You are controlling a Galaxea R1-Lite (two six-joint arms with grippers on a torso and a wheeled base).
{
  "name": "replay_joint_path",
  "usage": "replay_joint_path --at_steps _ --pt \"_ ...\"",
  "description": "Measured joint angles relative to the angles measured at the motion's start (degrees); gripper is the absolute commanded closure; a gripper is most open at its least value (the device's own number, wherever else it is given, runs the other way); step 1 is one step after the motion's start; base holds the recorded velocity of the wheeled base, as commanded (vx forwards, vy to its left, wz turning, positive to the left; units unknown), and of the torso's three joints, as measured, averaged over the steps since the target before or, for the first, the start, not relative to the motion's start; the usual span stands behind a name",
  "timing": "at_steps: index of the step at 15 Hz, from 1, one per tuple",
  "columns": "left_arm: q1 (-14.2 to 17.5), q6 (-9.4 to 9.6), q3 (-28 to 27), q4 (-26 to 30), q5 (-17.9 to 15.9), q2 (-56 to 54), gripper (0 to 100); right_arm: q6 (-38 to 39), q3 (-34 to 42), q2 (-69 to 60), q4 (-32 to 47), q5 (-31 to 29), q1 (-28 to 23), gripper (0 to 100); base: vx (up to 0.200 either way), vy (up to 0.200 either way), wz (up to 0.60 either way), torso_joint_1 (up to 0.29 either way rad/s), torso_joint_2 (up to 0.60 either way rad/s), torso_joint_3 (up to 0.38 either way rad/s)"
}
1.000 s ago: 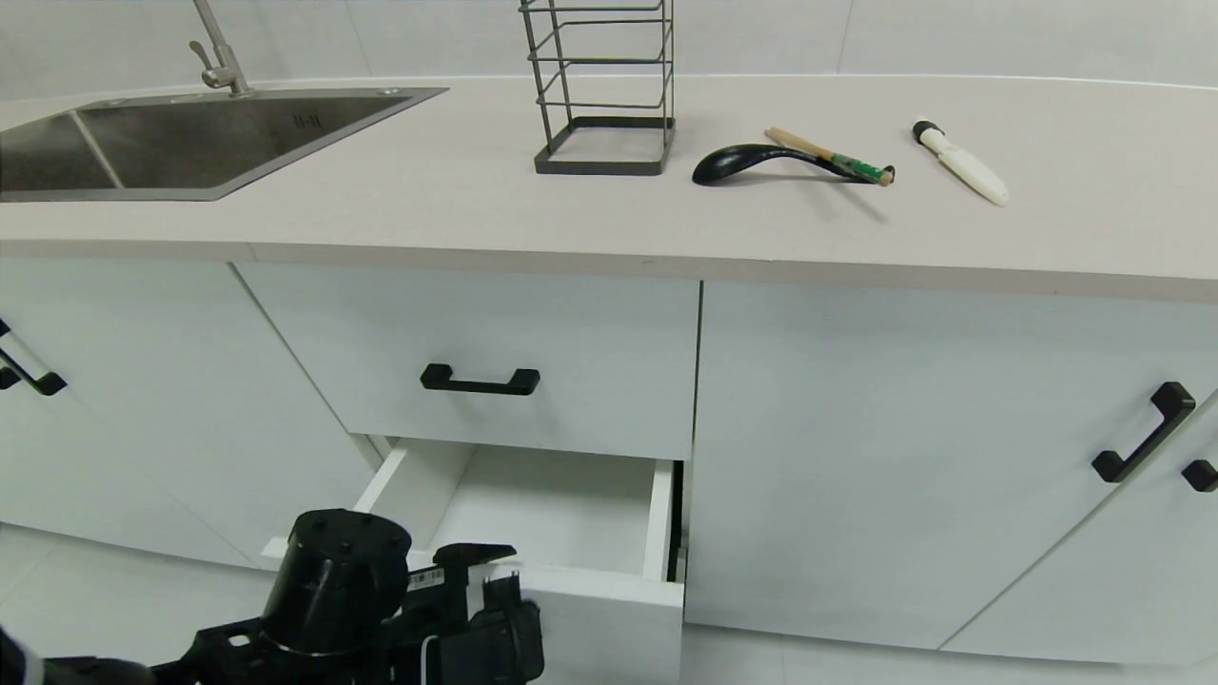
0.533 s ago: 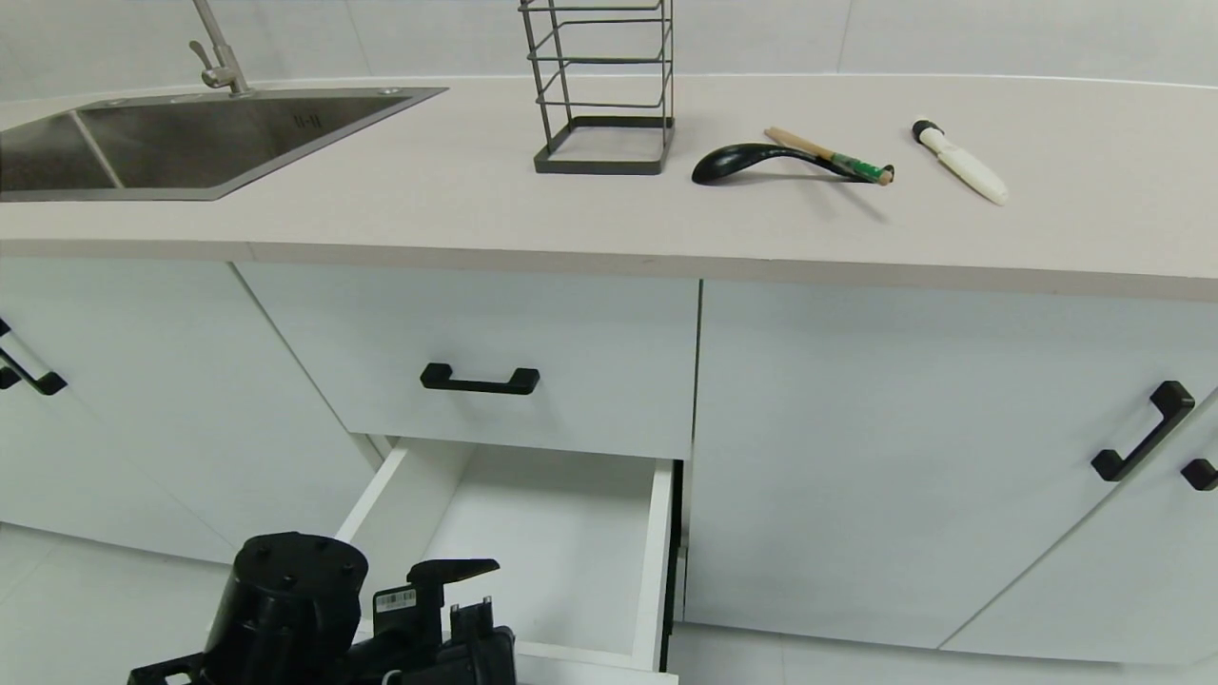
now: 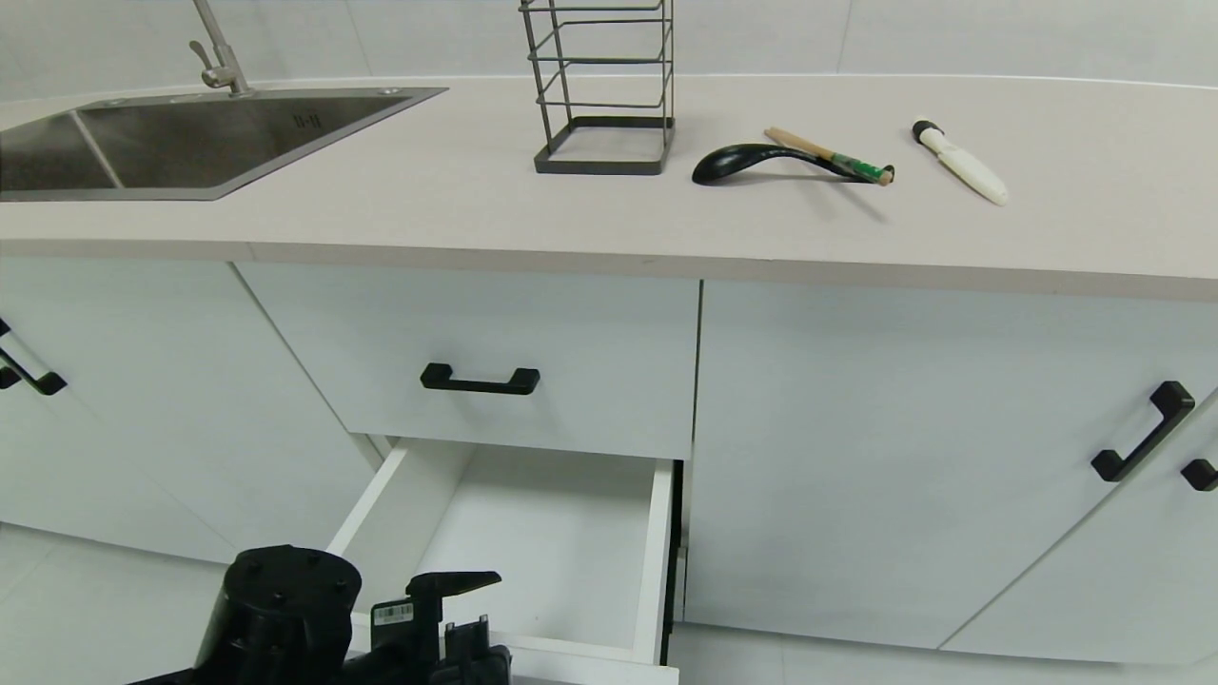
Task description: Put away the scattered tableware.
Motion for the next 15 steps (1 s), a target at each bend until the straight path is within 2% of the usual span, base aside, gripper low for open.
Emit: replay_joint_path --at_steps 5,6,7,8,9,11,12,13,14,15 --pt "-2.9 -0.68 -0.5 -0.2 -0.4 -5.0 0 0.0 0.0 0.0 0.0 0.0 0.0 100 0.000 0.000 0.00 0.000 0.00 0.000" --pt "-3.9 -2.05 -0.9 -0.2 -0.3 -6.9 0 0.0 0.0 0.0 0.0 0.0 0.0 100 0.000 0.000 0.00 0.000 0.00 0.000" --pt "-5.4 -4.60 -1.4 -0.2 0.0 -9.1 0 0.0 0.0 0.0 0.0 0.0 0.0 100 0.000 0.000 0.00 0.000 0.00 0.000" --pt "-7.0 -8.92 -2.2 -0.1 0.9 -11.4 0 0.0 0.0 0.0 0.0 0.0 0.0 100 0.000 0.000 0.00 0.000 0.00 0.000" --pt "-7.7 -14.18 -3.2 0.0 2.1 -13.2 0 0.0 0.0 0.0 0.0 0.0 0.0 100 0.000 0.000 0.00 0.000 0.00 0.000" --pt "-7.0 -29.78 -6.3 1.0 4.0 -15.3 0 0.0 0.0 0.0 0.0 0.0 0.0 100 0.000 0.000 0.00 0.000 0.00 0.000" --pt "-4.6 -36.75 -9.0 3.2 4.2 -15.8 0 0.0 0.0 0.0 0.0 0.0 0.0 100 0.000 0.000 0.00 0.000 0.00 0.000" --pt "-1.2 -41.48 -11.6 5.8 3.5 -15.9 0 0.0 0.0 0.0 0.0 0.0 0.0 100 0.000 0.000 0.00 0.000 0.00 0.000" --pt "3.0 -44.45 -13.8 8.2 0.4 -15.9 0 0.0 0.0 0.0 0.0 0.0 0.0 100 0.000 0.000 0.00 0.000 0.00 0.000" --pt "6.4 -45.65 -14.9 9.3 -5.3 -15.8 0 0.0 0.0 0.0 0.0 0.0 0.0 100 0.000 0.000 0.00 0.000 0.00 0.000"
